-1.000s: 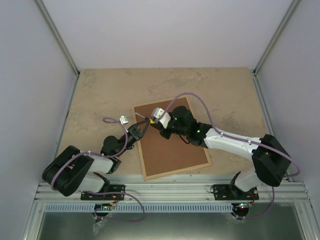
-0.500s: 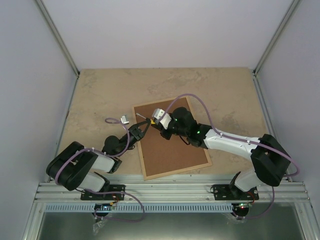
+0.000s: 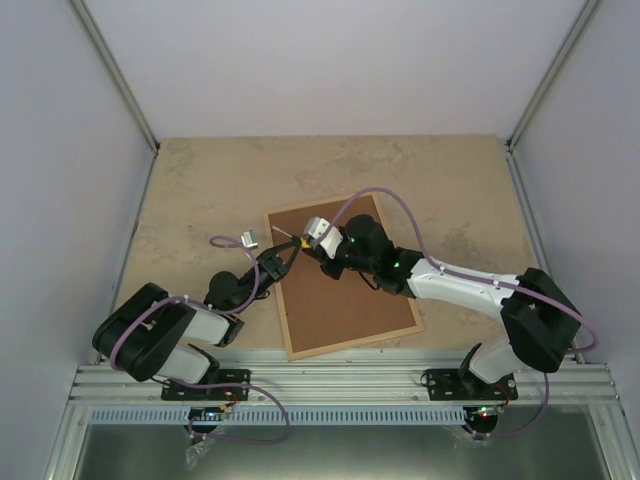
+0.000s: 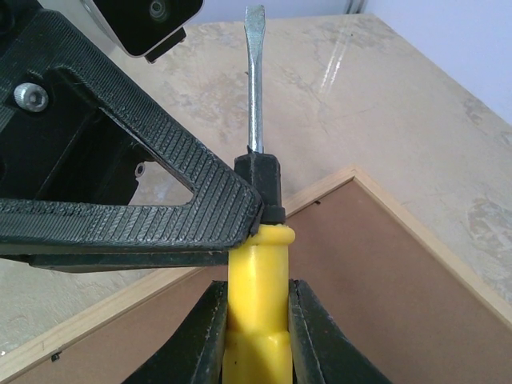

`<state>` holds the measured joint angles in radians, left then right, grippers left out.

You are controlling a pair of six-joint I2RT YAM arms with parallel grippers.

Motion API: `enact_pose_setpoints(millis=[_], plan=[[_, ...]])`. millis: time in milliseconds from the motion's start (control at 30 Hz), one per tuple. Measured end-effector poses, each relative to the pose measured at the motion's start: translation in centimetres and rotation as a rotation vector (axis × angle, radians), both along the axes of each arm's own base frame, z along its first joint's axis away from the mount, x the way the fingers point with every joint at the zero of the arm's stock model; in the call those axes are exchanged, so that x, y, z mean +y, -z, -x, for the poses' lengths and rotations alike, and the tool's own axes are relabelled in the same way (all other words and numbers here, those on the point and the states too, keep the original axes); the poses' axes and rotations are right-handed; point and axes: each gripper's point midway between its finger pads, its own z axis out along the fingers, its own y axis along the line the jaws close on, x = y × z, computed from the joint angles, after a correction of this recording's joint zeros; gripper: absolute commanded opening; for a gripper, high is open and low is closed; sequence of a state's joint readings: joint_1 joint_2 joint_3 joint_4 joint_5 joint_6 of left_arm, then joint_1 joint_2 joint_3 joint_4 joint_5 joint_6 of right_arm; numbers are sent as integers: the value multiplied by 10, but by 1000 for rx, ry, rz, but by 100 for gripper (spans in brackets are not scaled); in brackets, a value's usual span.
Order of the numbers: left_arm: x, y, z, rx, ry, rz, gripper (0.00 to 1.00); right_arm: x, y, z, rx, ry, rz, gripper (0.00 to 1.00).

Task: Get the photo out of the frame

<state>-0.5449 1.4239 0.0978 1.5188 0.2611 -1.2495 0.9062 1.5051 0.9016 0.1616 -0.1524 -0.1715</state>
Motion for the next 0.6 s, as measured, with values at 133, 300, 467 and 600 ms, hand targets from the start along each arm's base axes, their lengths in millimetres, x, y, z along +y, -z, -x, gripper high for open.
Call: enact_pose_setpoints(millis=[133,300,467,600], plan=[[0,1,1,9,2,4,0,0,1,1,-7,-3,-16,25],[4,4,3,43,-7,30,0,1,6,9,-7,-35,-45,33],[11,-5,5,50,-22,79,0,-4,2,17,-38,-52,-99,37],[15,-15,7,44,-31,124,0,-8,-3,21,-68,-58,-138,41]])
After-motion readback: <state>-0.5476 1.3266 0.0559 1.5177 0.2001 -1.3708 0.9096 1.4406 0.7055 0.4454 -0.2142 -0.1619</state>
